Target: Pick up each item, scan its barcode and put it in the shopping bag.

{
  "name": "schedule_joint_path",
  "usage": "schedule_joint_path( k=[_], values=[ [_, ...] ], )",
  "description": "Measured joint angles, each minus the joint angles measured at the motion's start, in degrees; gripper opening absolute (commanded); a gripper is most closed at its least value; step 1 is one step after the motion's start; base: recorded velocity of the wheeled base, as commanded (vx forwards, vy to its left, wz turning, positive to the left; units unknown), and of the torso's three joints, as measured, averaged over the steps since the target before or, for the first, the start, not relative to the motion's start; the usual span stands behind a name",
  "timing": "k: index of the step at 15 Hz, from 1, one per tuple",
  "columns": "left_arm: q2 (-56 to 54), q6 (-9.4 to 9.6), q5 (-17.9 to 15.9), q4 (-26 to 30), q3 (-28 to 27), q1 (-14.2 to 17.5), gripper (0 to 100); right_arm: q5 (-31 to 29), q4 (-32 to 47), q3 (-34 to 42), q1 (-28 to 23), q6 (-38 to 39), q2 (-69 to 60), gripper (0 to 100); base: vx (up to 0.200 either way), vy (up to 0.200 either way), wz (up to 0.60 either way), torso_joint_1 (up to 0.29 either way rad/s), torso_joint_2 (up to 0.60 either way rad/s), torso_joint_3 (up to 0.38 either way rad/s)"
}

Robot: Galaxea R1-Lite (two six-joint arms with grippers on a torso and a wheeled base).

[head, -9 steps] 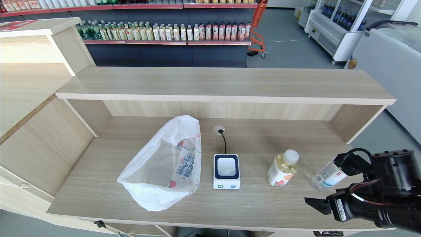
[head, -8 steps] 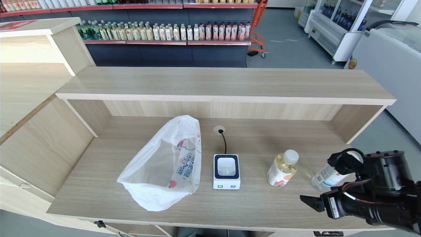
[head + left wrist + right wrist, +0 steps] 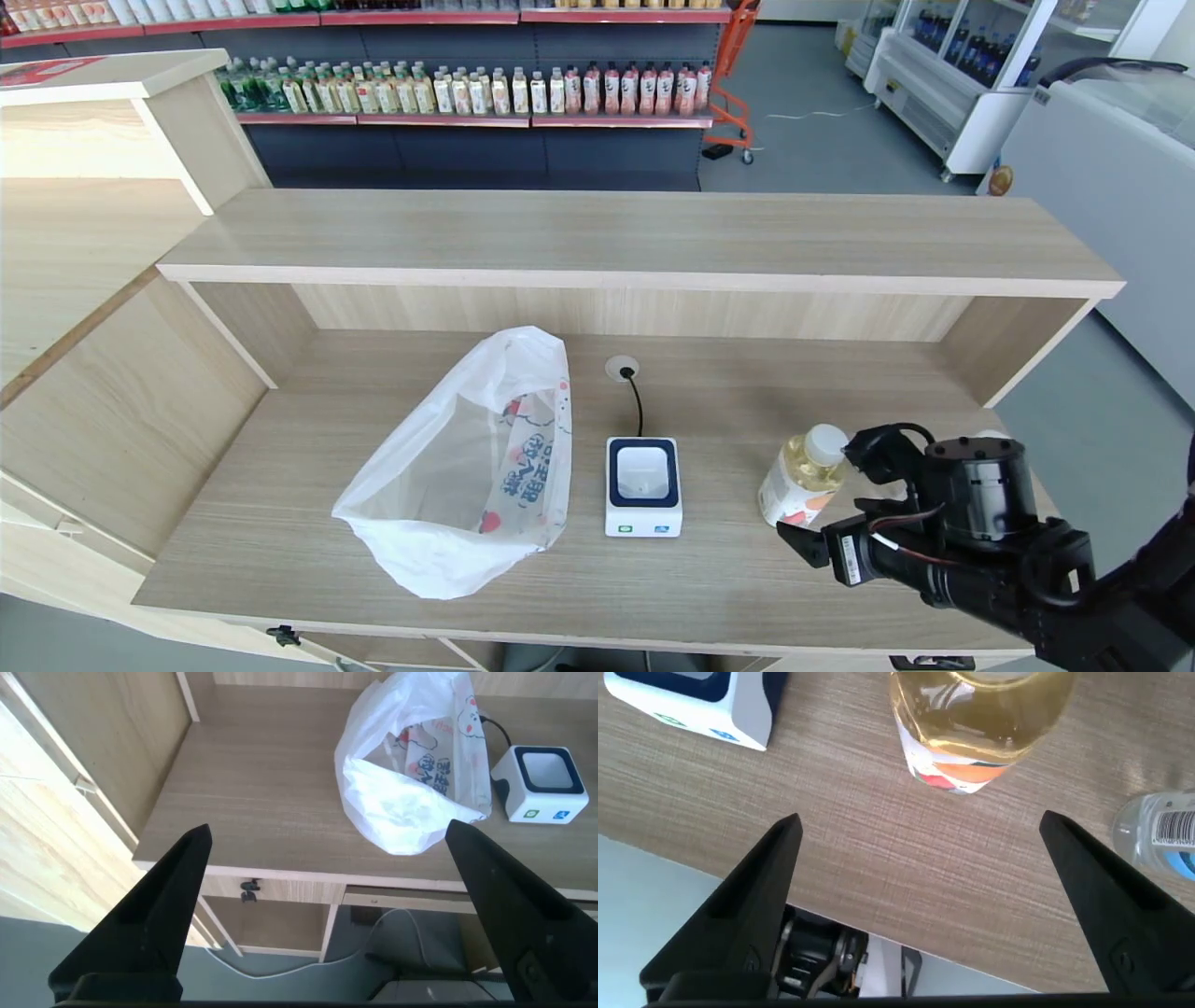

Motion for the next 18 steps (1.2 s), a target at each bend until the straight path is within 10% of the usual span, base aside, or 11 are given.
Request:
schedule_joint_path(
  k=[18],
  values=[
    [0.0, 0.0, 0.0, 0.0, 0.0, 0.0, 100, -6.5, -16.3, -8.6, 1.7, -2.1, 15.2, 100, 0.0, 0.0, 0.0, 0.0, 0.0, 0.0]
  ],
)
